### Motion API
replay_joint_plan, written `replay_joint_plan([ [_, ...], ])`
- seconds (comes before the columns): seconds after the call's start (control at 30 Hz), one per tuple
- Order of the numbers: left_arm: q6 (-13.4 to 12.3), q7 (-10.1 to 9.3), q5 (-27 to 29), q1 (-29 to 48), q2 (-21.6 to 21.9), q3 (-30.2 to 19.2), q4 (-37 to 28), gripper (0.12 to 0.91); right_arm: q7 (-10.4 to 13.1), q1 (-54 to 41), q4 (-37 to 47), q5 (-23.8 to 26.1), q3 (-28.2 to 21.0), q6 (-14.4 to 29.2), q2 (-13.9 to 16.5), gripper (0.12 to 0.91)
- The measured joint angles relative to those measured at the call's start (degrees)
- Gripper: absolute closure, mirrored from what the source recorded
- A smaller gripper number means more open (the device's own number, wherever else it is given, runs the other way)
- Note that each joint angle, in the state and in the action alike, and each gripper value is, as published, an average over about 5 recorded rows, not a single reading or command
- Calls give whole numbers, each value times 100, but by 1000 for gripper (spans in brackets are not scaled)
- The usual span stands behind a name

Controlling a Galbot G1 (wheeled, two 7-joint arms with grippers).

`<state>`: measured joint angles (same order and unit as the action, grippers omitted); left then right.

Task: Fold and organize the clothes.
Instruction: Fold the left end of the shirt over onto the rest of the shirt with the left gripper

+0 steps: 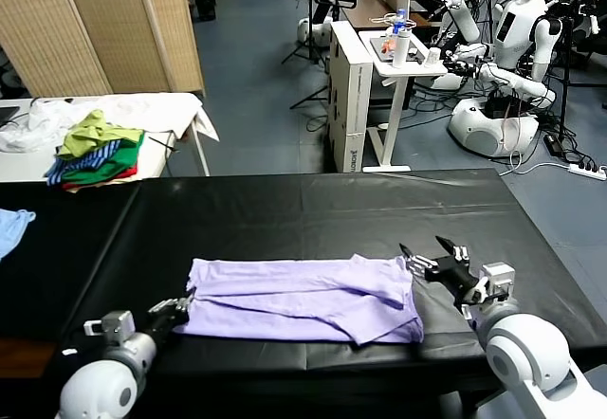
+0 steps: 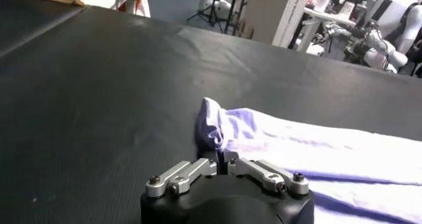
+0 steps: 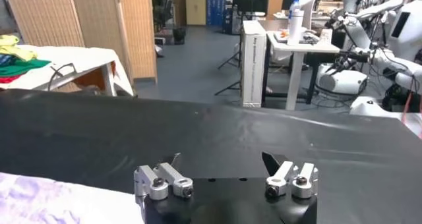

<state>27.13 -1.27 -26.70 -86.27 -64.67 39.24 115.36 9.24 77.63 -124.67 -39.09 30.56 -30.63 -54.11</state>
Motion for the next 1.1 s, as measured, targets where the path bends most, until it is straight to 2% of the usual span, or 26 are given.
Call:
replay_joint_plan([
  [0.2,-135,52,464,-206,374,387,-133,844,0,188,-126,19,-13,8,-87,118],
  [0.37,-262,94,590,-413,749,816,-285,844,0,250,-171,25,-28,12,-119,118],
  [0.5,-279,34,560,-542,964,1172,-313,844,-3,313,-221,35,-33,41,-161,118],
  [0.6,-211,-87,406,-632,935,1276,-162,844,-35,406,-281,36,26,126,-177,118],
  [0.73,-7,-318,-10,-671,667,1125,294,844,-79,616,-358,50,171,232,-202,118],
  [0.87,185,-526,-445,-586,250,702,827,844,-83,872,-404,160,310,269,-266,118],
  [1.1,267,-563,-634,-243,-416,-272,1201,844,-85,1231,-448,431,387,287,-429,118],
])
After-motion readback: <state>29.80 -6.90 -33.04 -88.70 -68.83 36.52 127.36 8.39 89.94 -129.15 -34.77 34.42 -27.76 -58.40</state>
